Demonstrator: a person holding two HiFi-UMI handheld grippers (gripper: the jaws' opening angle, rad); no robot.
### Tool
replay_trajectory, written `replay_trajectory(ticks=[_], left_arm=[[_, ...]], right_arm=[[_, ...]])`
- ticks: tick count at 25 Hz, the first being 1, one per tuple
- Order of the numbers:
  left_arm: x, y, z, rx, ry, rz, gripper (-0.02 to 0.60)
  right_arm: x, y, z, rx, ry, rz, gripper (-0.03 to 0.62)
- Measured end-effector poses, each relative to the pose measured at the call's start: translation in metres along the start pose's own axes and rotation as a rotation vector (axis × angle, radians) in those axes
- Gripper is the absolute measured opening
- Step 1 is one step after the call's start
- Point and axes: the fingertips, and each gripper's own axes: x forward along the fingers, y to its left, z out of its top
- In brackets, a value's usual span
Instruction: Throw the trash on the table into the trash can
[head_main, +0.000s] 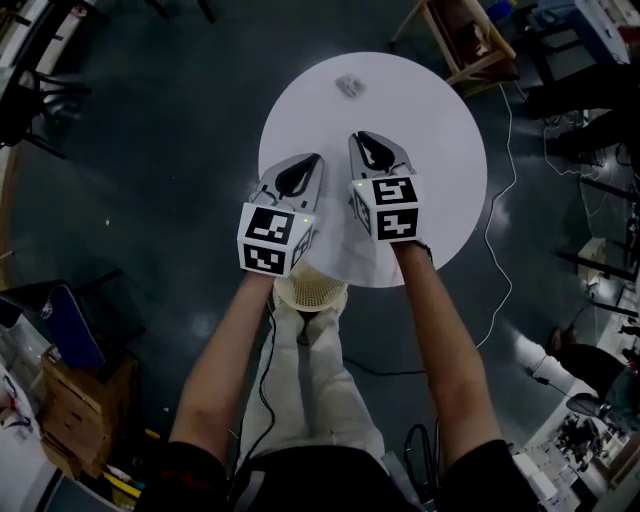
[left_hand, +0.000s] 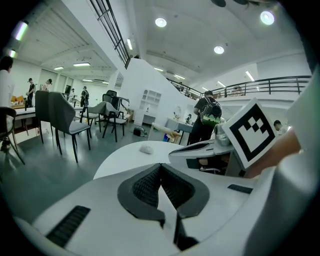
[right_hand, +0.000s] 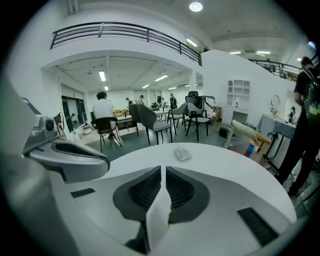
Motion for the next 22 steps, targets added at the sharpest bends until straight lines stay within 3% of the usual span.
replay_trajectory(ticks=[7,14,15,17,22], left_arm=[[0.029,0.015,0.009,0.039,-0.002,-0.013,0.015],[0.055,0.041,0.015,0.051,-0.008,0.021,0.015],[0.060,0.045,0.016,0.057,-0.004,0.024,0.015],[0.067,0.052,0.018,0.063,-0.002,0.029,0.015],[0.074,0.066,0.026,0.059,-0.011,0.048,0.015]], right_arm=[[0.038,-0.027,0.011,-0.034,0.013,-0.040,0.021],[0.078,-0.042,0.031,-0.067,0.007,-0.039,0.023],[0.082,-0.043,0.031,-0.070,0.007,-0.033,0.029],[0.090,-0.045,0.032,-0.071,0.011,-0.020,0.128],[0.106,-0.051,0.033,-0.075,0.036,-0.036,0.146]])
